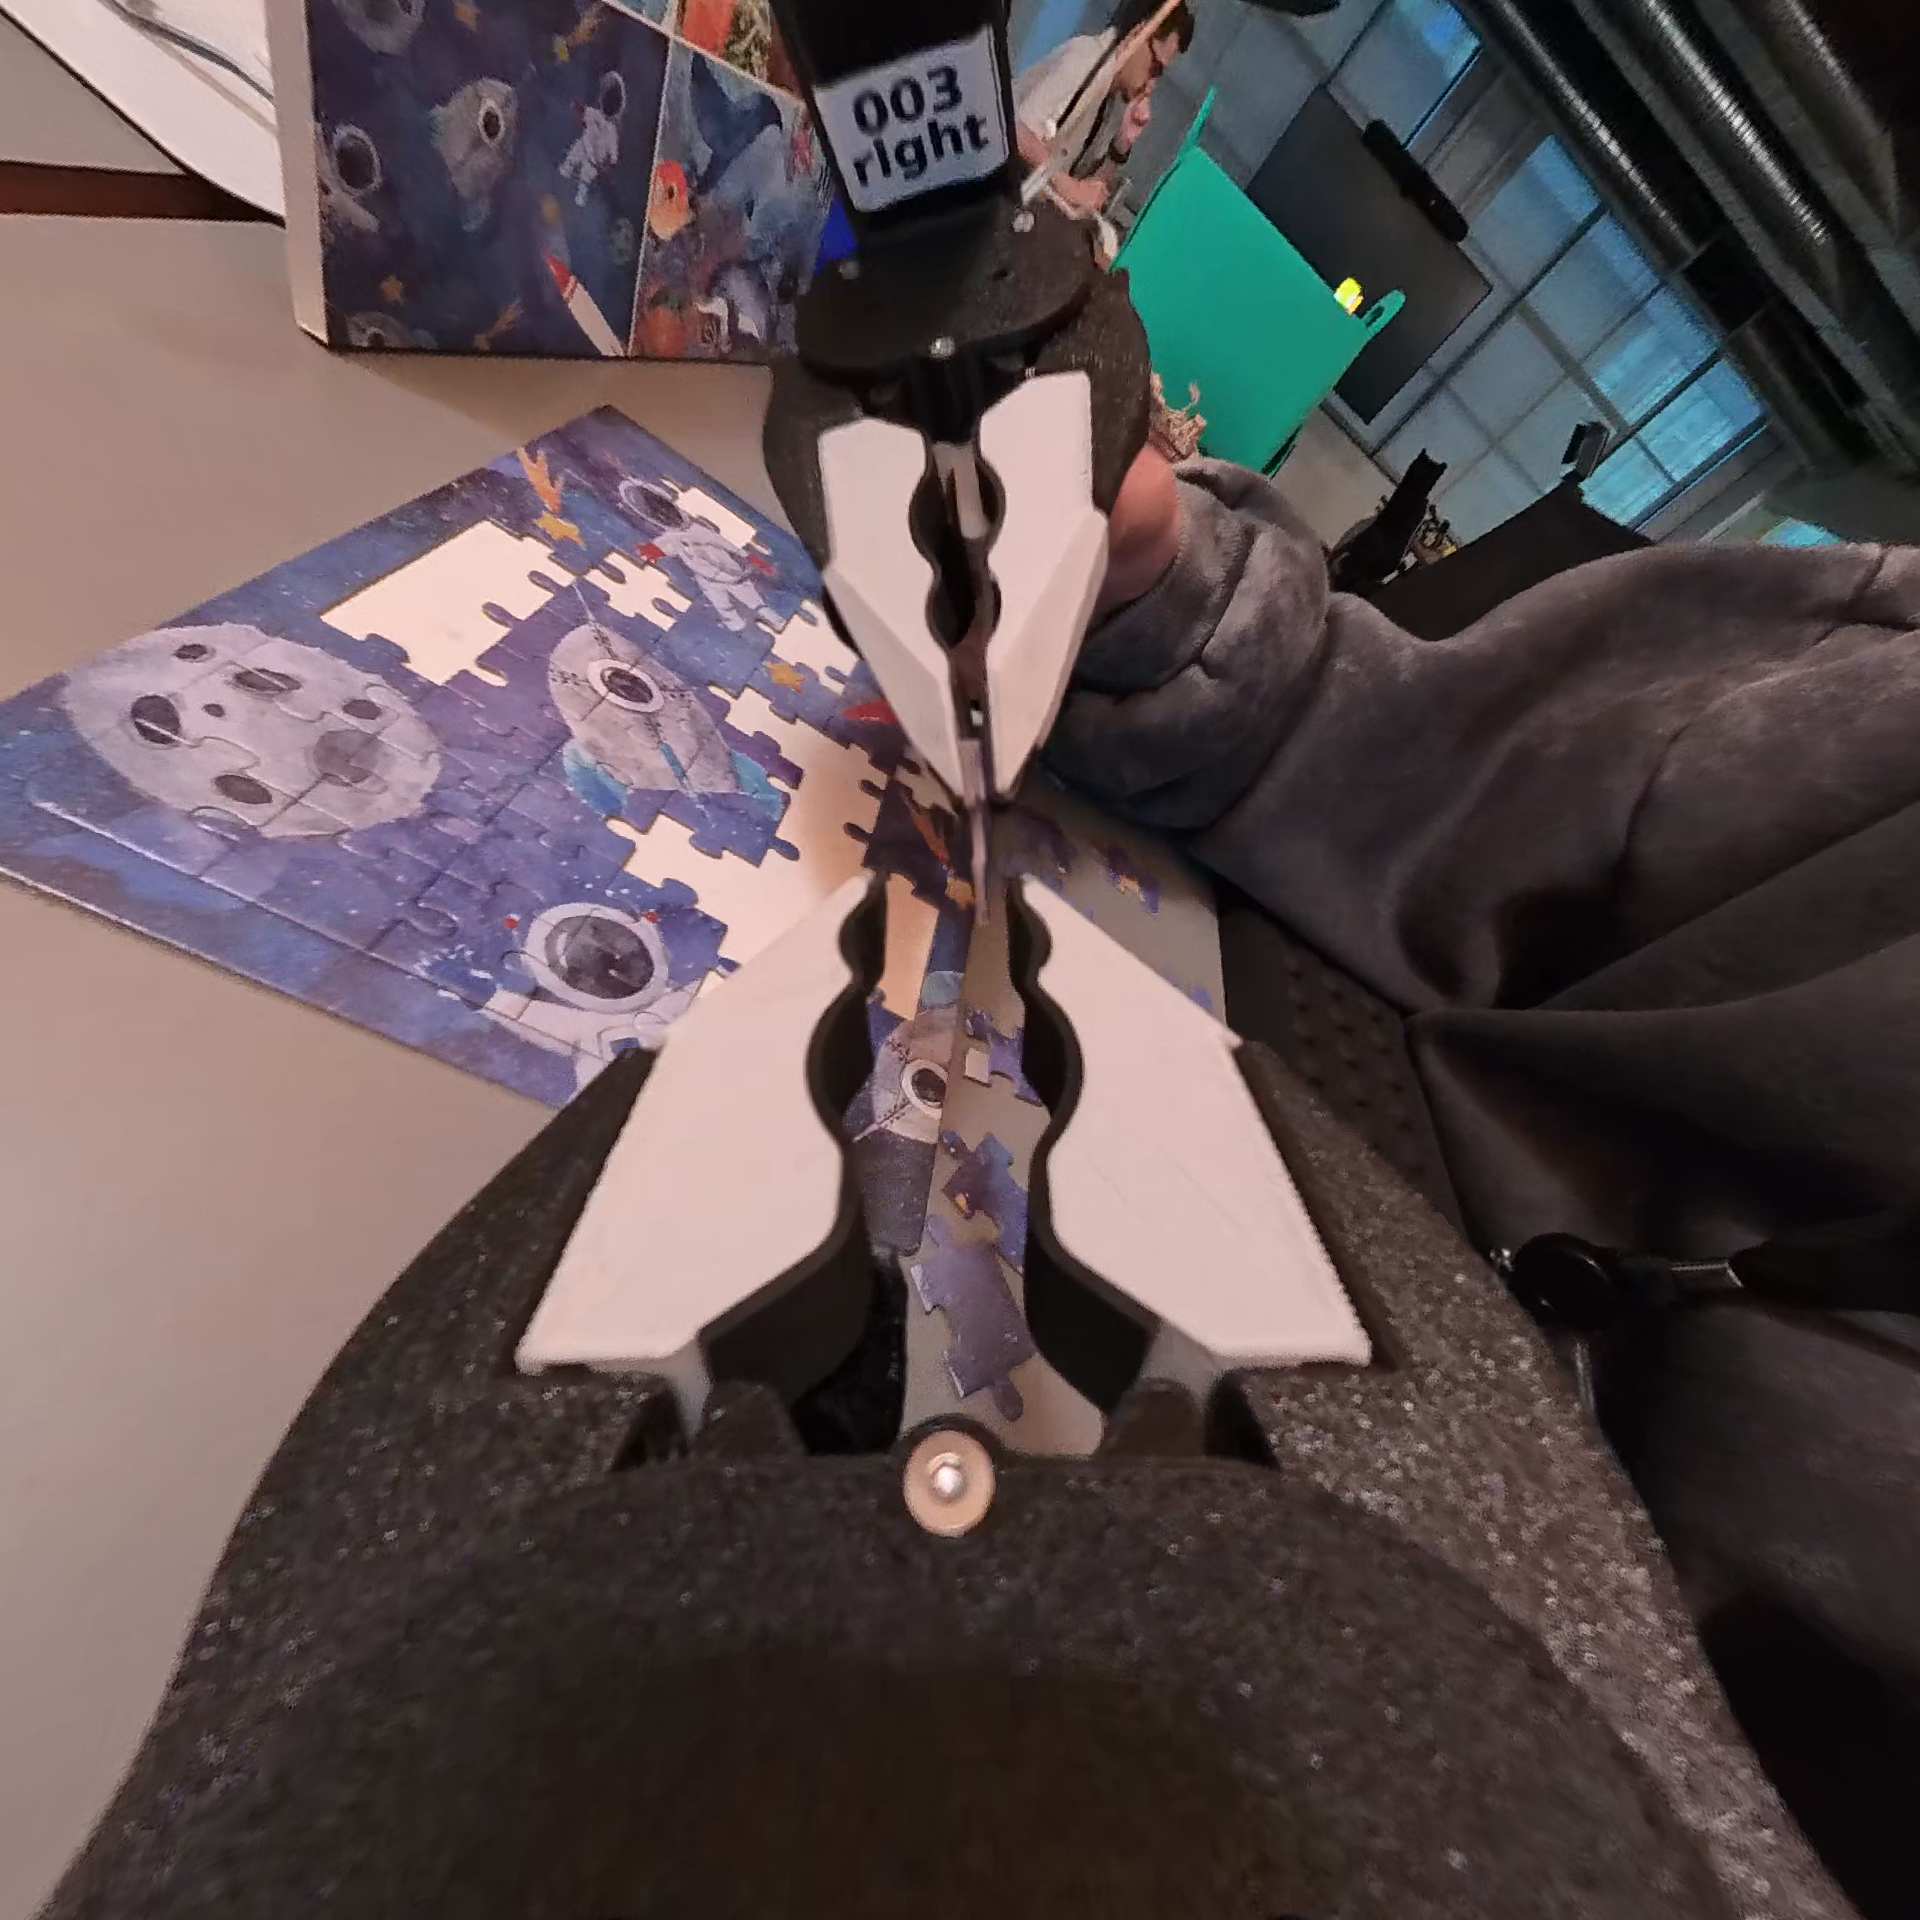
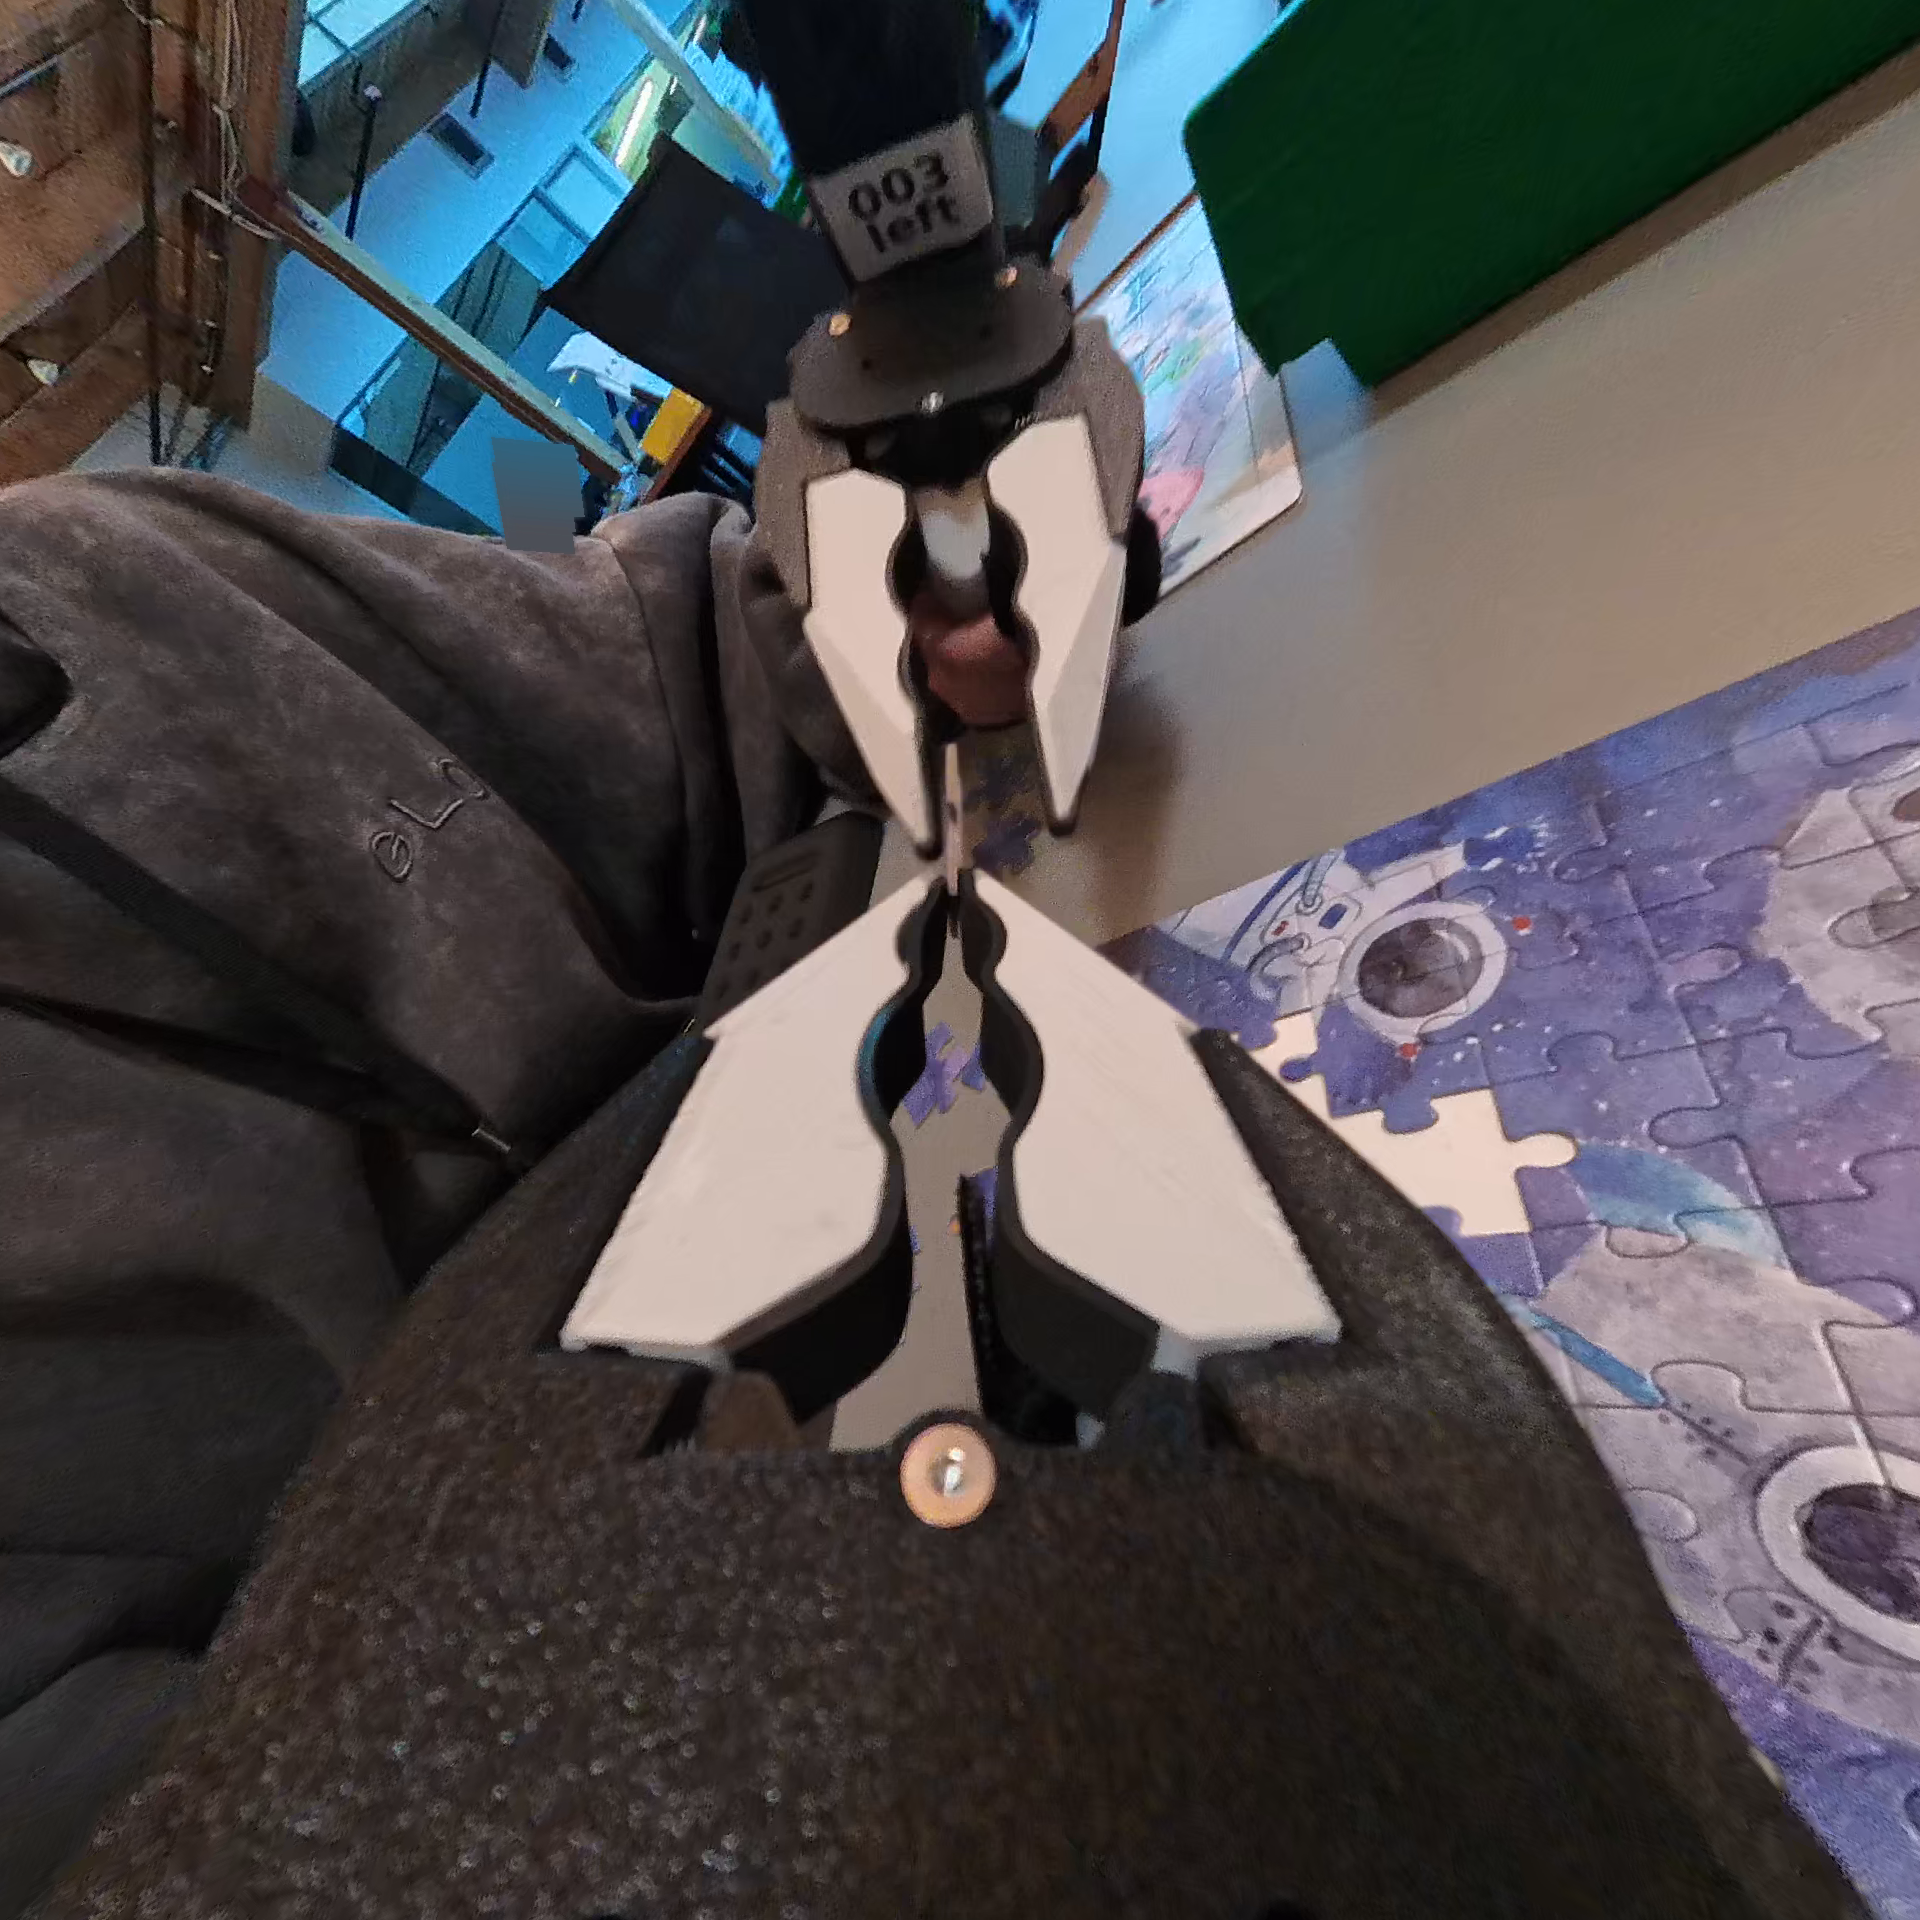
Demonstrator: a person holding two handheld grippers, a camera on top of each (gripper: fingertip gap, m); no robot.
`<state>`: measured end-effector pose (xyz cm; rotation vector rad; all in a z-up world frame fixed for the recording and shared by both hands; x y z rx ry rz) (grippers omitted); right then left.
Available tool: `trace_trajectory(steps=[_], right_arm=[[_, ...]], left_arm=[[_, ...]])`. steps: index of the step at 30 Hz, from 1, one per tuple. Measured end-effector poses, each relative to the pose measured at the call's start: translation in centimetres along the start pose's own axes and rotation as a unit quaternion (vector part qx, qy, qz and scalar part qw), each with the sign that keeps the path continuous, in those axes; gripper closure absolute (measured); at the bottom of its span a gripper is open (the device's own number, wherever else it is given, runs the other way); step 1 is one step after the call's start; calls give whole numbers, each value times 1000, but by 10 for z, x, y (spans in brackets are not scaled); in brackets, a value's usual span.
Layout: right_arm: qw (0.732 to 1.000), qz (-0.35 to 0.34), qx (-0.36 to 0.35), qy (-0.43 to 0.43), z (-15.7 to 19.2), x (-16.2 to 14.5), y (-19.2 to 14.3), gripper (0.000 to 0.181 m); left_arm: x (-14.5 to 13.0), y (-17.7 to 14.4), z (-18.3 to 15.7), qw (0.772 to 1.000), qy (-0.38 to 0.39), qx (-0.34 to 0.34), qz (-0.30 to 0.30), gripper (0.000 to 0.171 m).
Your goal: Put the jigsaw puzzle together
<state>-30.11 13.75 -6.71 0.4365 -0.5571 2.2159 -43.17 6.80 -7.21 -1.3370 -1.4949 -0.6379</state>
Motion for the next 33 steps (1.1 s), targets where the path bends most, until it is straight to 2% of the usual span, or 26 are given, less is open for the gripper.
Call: trace_trajectory(steps=[3, 13, 16, 18, 21, 24, 33], right_arm=[[1000, 9, -14, -5, -2, -2, 1, 179], [1000, 5, -10, -4, 0, 0, 0, 180], [999, 30, -39, 9, -5, -6, -4, 179], [995, 76, -61, 37, -10, -18, -9, 179], [985, 127, -99, 67, -15, -35, -18, 180], [979, 138, -113, 95, -23, -42, -20, 179], [967, 149, -139, 151, -44, -49, -8, 179]], left_arm=[[-1, 0, -2, 1000, 4, -14, 4, 169], [-6, 6, -6, 1000, 6, -21, 21, 170], [-11, 7, 1, 998, 24, 16, 48, 163], [-19, 9, 6, 991, 74, 66, 89, 162], [-30, 17, 3, 970, 153, 106, 153, 163], [-38, 27, -6, 955, 199, 108, 189, 167], [-53, 39, -11, 921, 265, 140, 250, 169]])
Point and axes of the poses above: each gripper's, where its closed fingertips meet, y out along the fingers, x out of its top, z = x × y across the jaws, the point moved 7 cm from there along -y, back along the fingers, and after that the axes turned 13 degrees about y, right-handed, at the moved point
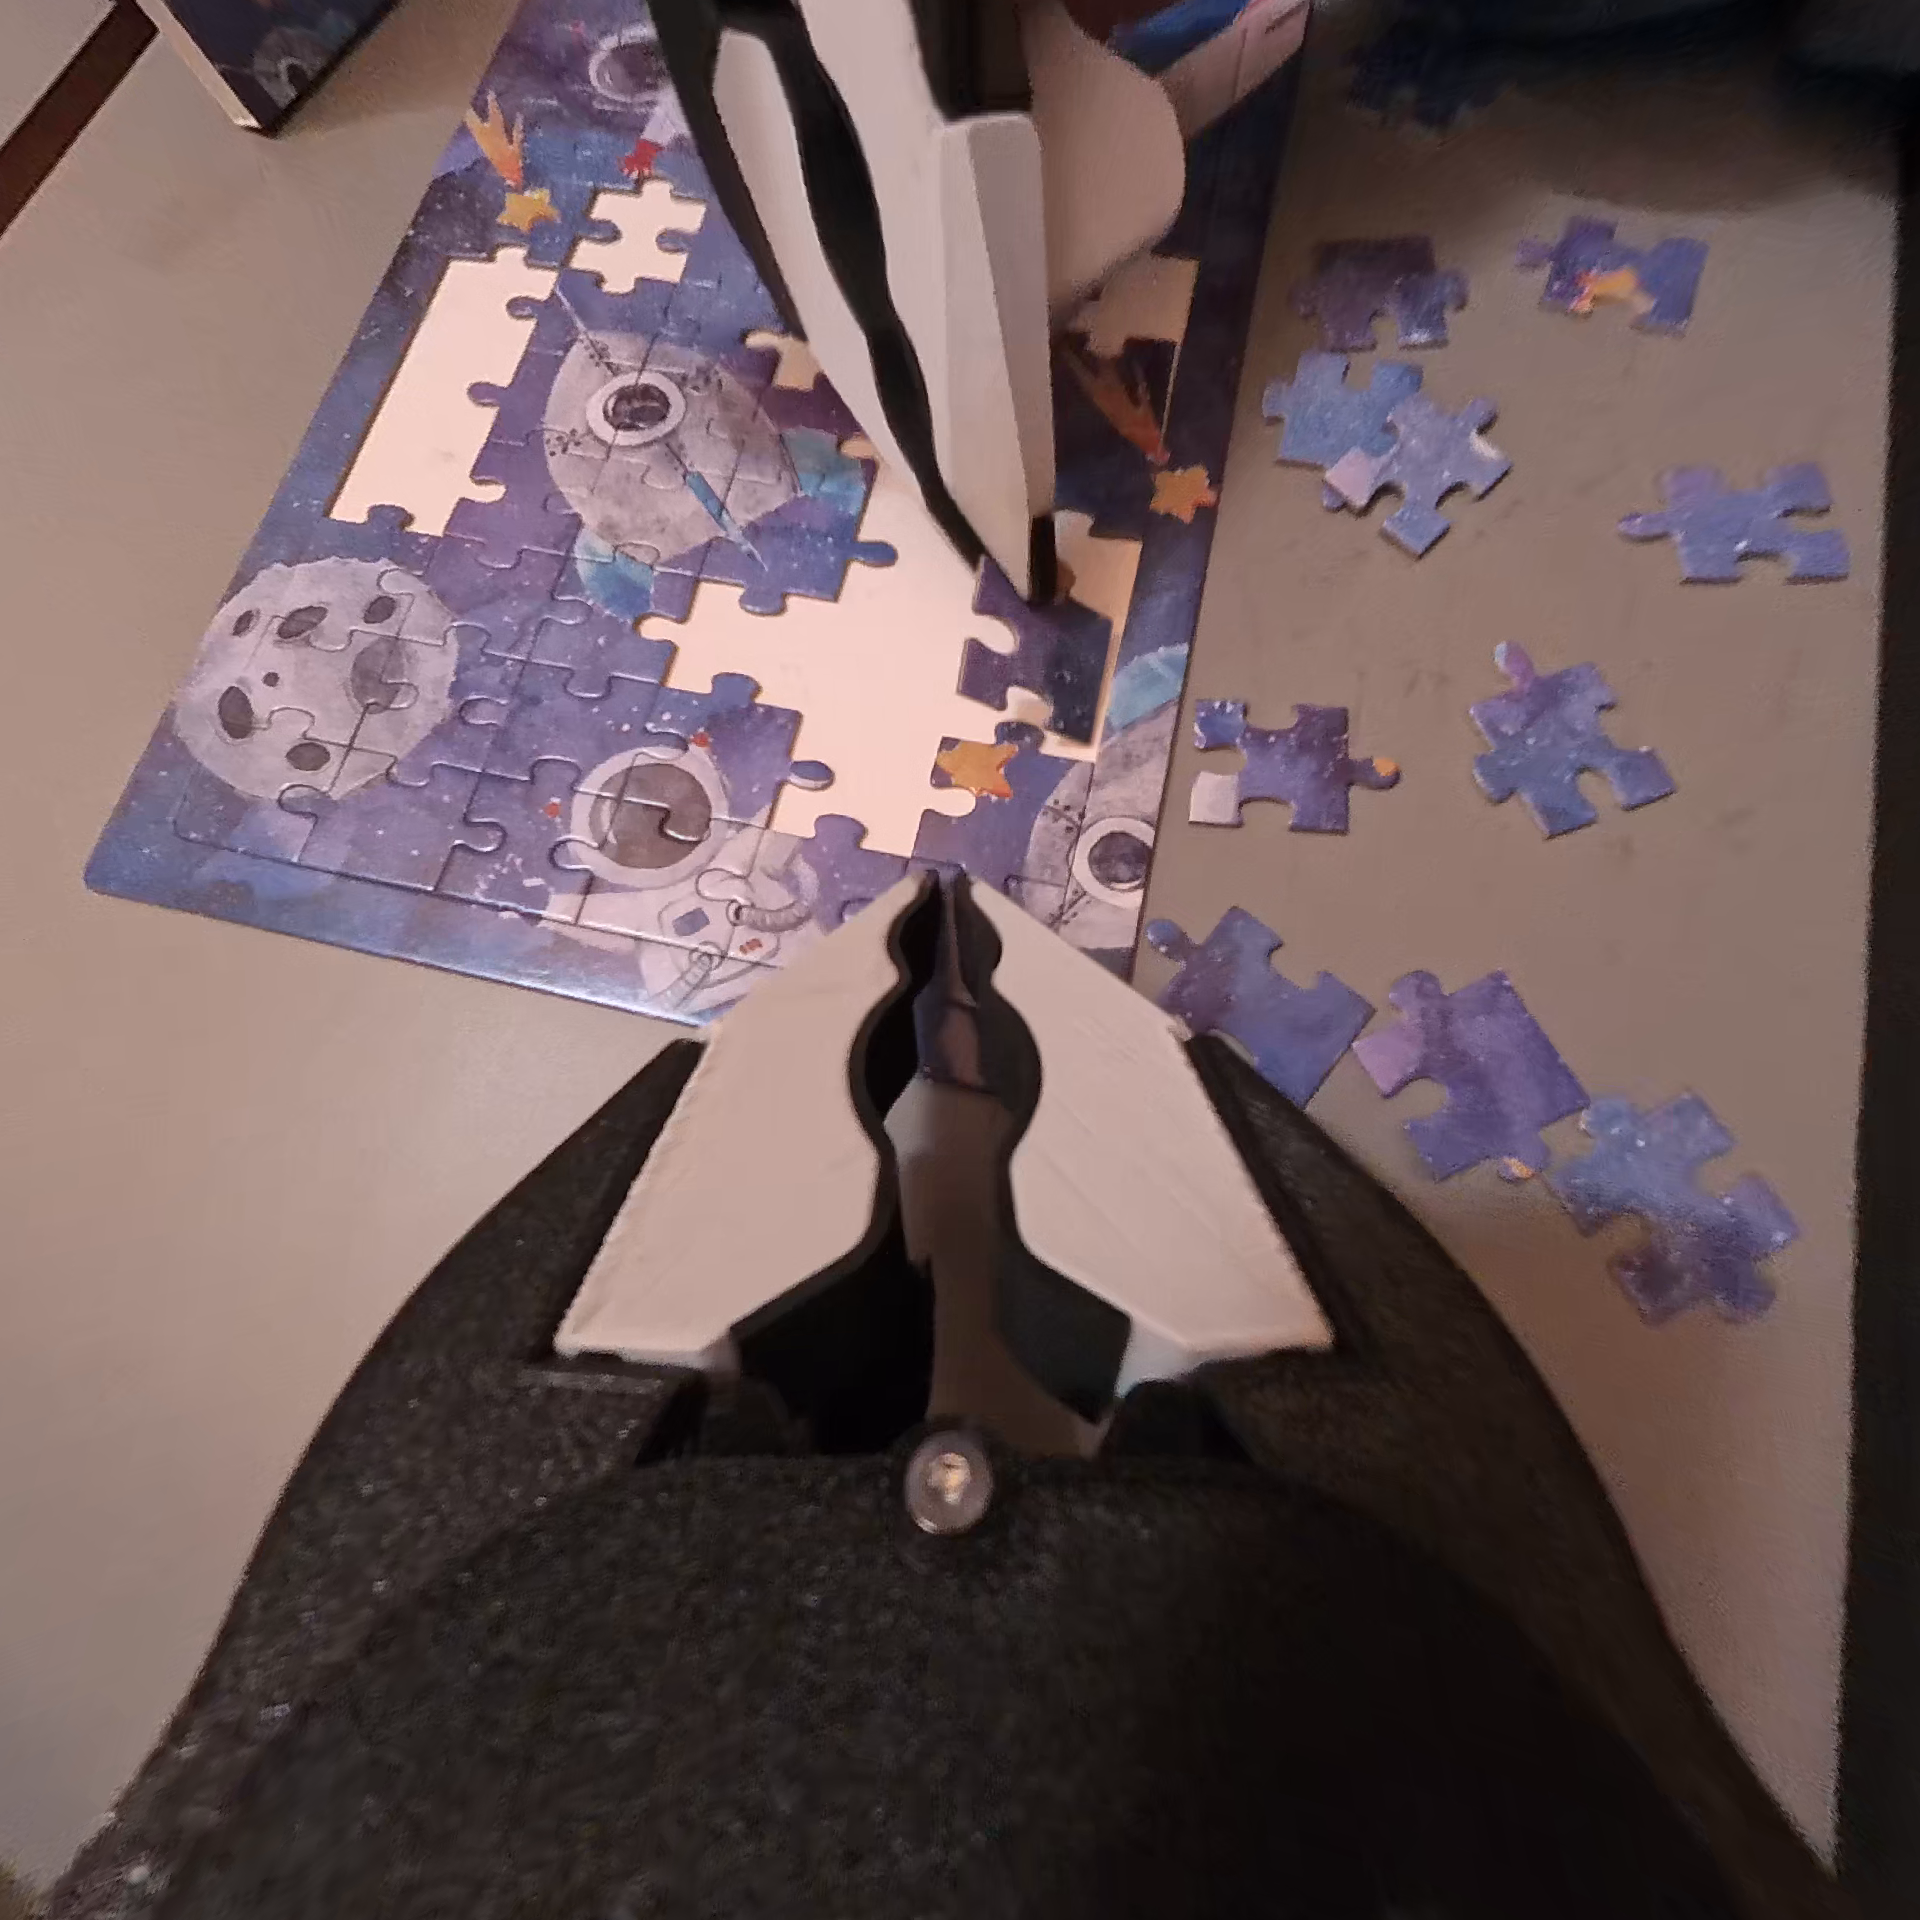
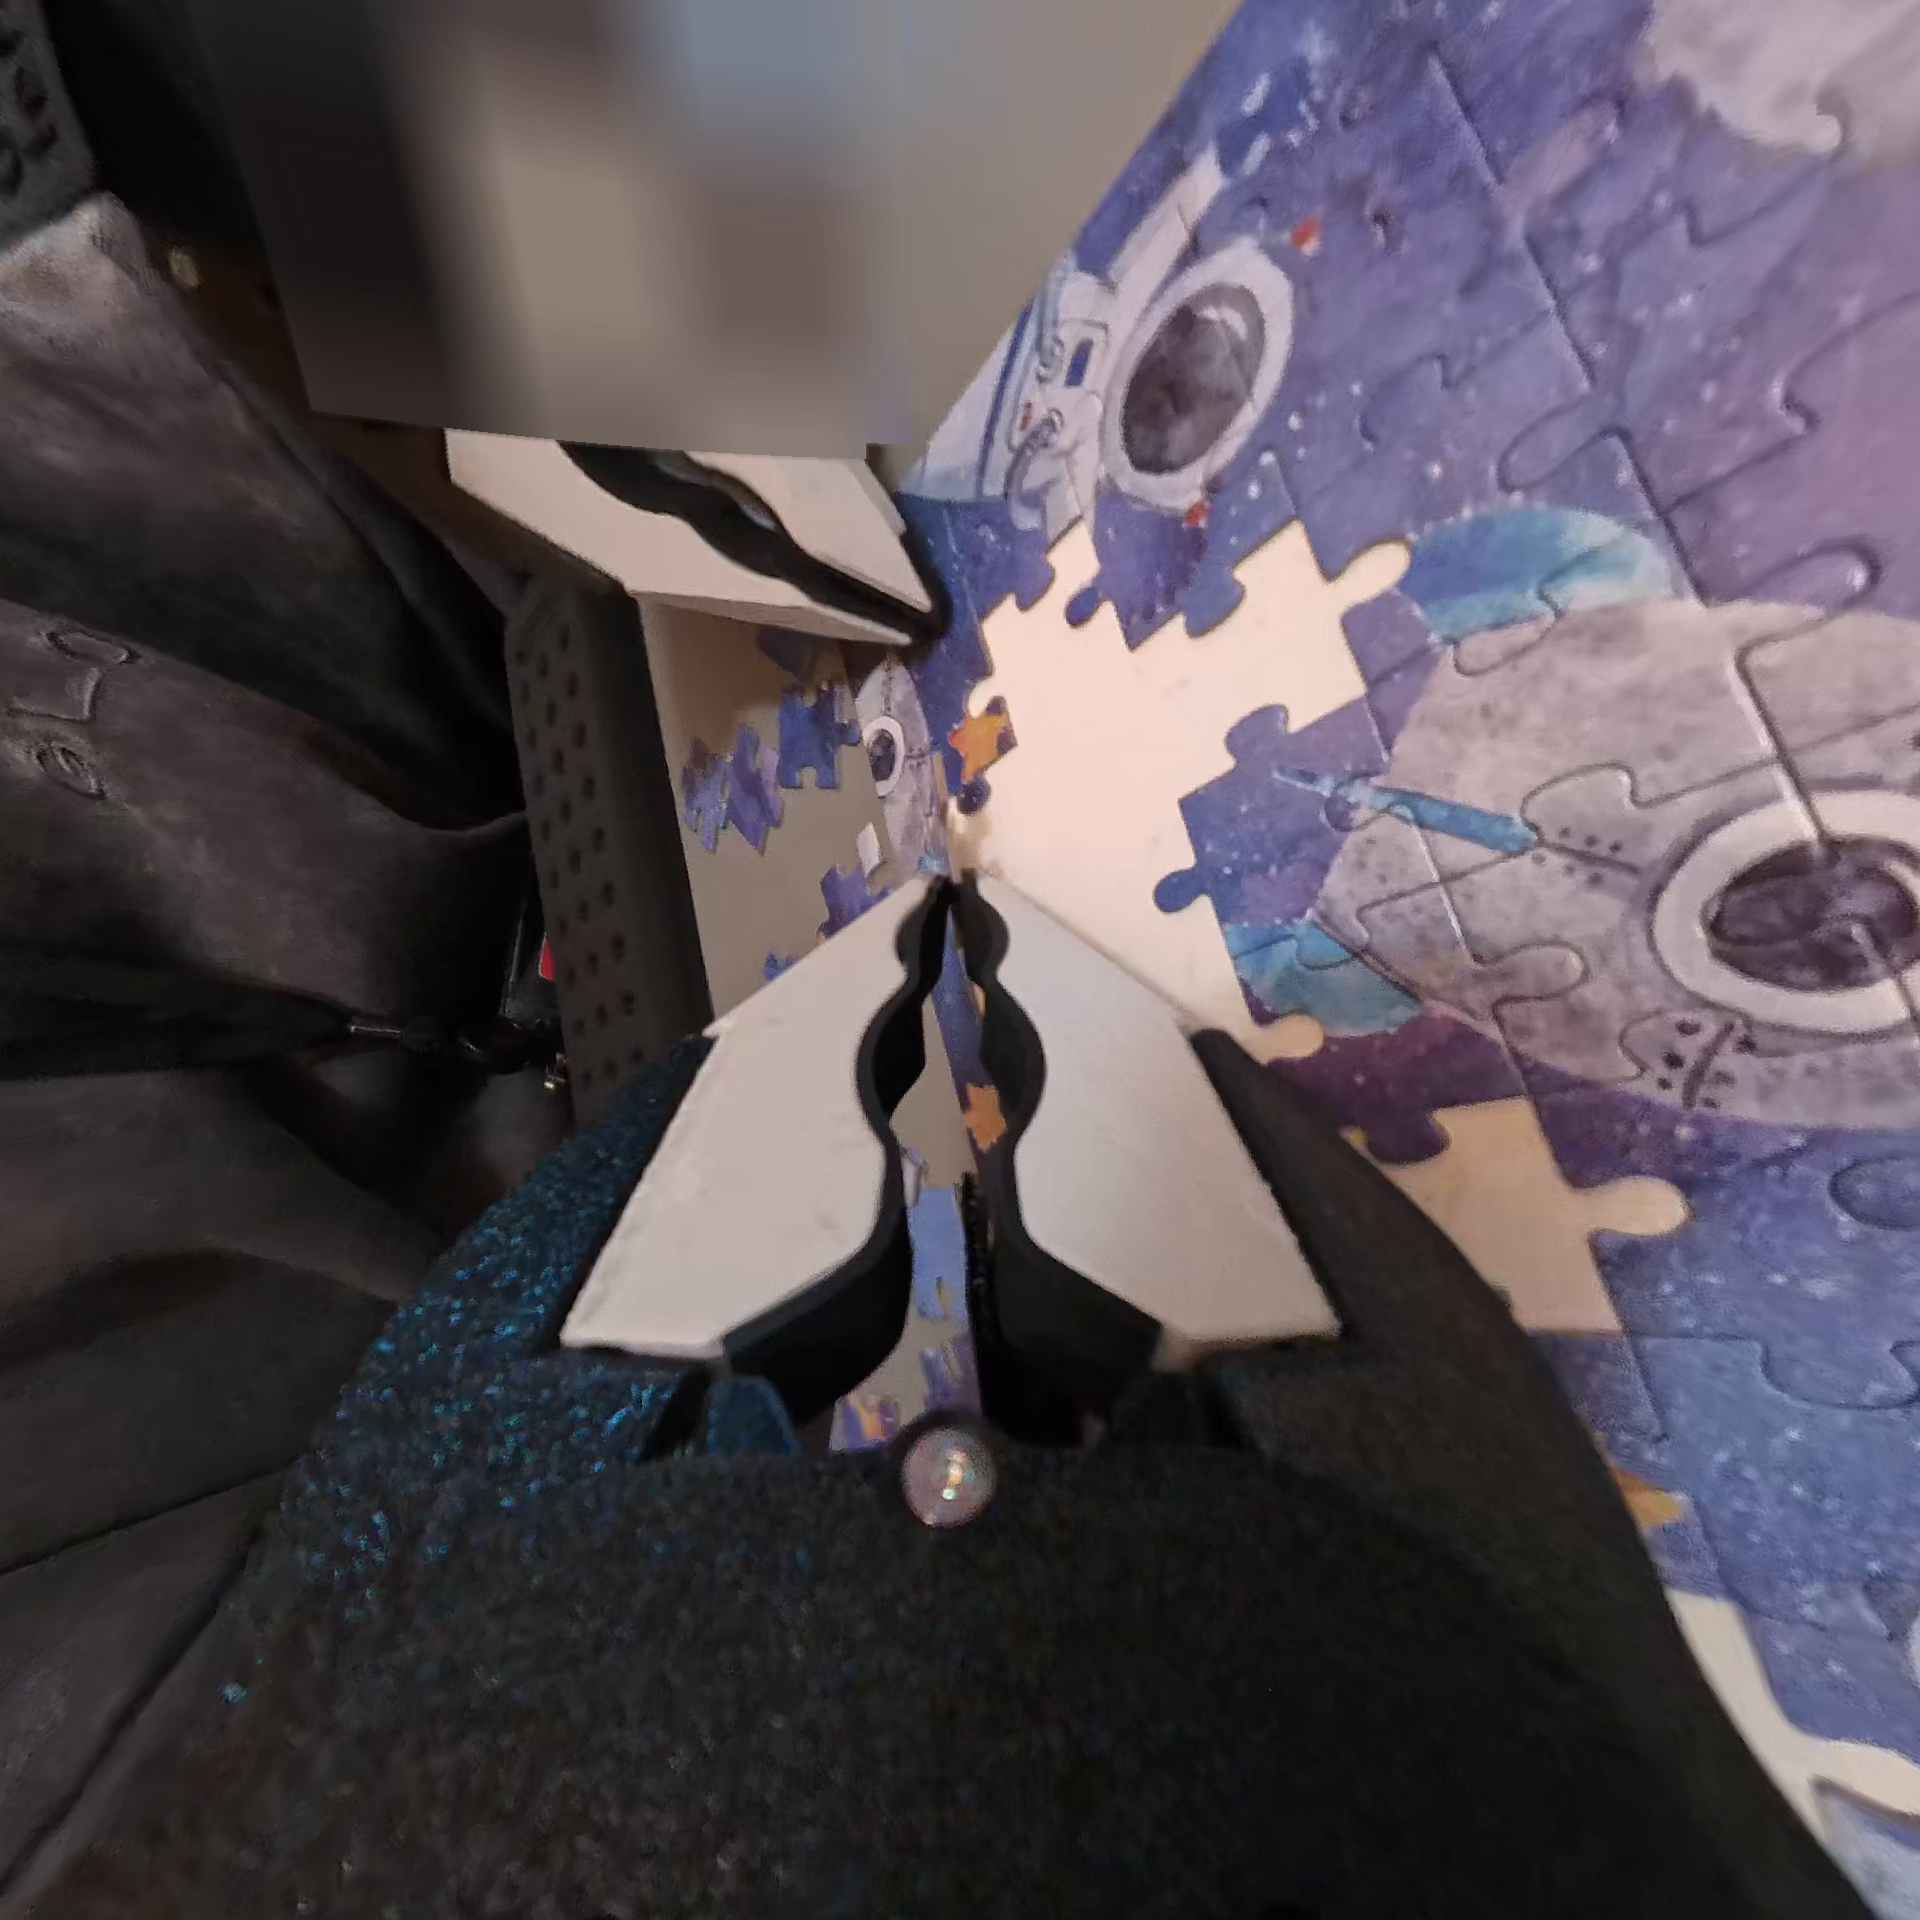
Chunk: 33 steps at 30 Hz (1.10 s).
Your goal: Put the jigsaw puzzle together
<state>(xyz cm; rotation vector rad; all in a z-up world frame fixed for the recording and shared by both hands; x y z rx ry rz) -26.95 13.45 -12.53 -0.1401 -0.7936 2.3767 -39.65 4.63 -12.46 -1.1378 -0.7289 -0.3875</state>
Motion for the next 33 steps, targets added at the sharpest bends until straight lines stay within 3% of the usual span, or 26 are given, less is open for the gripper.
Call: trace_trajectory(steps=[4, 18, 25, 33], right_arm=[[998, -3, -6, 67, -6, 0, 1, 178], [996, 3, -59, 62, 2, 2, 6, 176], [997, 6, -53, 61, 0, 0, 6, 176], [997, 20, -58, 45, -4, -14, -15, 179]], left_arm=[[0, 1, -1, 1000, 21, 15, 7, 171], [0, 1, -1, 1000, 14, 11, 5, 171], [0, 1, 0, 1000, 9, 8, 4, 171], [0, 1, 0, 1000, 11, 9, 4, 171]])
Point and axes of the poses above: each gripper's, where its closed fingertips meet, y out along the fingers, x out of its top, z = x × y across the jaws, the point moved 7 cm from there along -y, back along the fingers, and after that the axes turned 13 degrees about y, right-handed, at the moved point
